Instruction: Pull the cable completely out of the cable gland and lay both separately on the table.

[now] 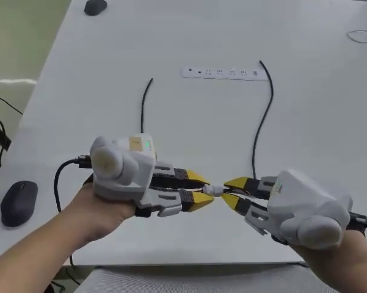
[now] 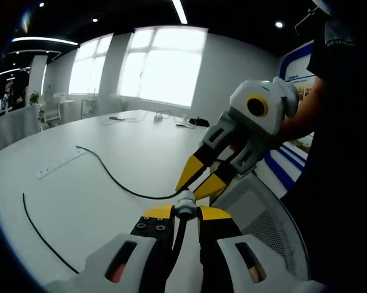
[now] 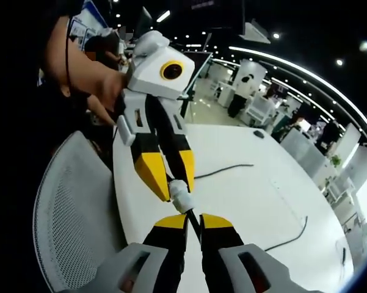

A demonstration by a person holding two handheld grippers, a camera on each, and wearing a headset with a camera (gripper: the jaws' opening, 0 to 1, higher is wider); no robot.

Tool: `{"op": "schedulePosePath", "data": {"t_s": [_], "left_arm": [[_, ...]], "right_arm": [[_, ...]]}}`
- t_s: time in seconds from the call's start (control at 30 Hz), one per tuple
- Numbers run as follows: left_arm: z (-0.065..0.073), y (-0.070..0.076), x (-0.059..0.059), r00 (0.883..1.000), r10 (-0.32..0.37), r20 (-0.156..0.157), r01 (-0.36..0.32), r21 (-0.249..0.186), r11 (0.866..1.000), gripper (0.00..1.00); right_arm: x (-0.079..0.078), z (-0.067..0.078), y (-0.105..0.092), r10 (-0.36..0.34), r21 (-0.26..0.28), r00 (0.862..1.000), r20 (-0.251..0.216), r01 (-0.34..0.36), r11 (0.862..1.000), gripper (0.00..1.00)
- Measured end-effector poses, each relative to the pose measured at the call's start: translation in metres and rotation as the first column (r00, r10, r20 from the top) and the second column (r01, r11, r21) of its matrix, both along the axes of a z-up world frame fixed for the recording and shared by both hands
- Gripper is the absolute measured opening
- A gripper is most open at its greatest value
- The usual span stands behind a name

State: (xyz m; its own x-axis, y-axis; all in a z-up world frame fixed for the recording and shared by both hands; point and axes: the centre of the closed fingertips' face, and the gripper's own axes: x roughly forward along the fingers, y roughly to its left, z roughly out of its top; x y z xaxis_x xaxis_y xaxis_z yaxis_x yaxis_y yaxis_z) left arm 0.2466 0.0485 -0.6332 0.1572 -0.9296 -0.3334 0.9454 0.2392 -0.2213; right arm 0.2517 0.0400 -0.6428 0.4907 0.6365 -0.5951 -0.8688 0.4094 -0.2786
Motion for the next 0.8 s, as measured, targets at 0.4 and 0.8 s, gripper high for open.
{"op": "schedulePosePath", "data": {"t_s": [0.4,0.8], "left_arm": [[-0.004,-0.001,0.000,1.000,0.009,-0.013,-0.009,0.018,1.000,0.14],[0.001,0.001,0.003,1.000,0.017,-0.015,-0.016,0.013,1.000,0.14]], "right_arm": [[0.000,-0.009,-0.006,-0.019,-0.017,0.999,-0.034,0.018,1.000,0.00],[0.007,-0.016,-0.026,-0.098,0.011,0.991,-0.087,0.099,0.995,0.00]]}}
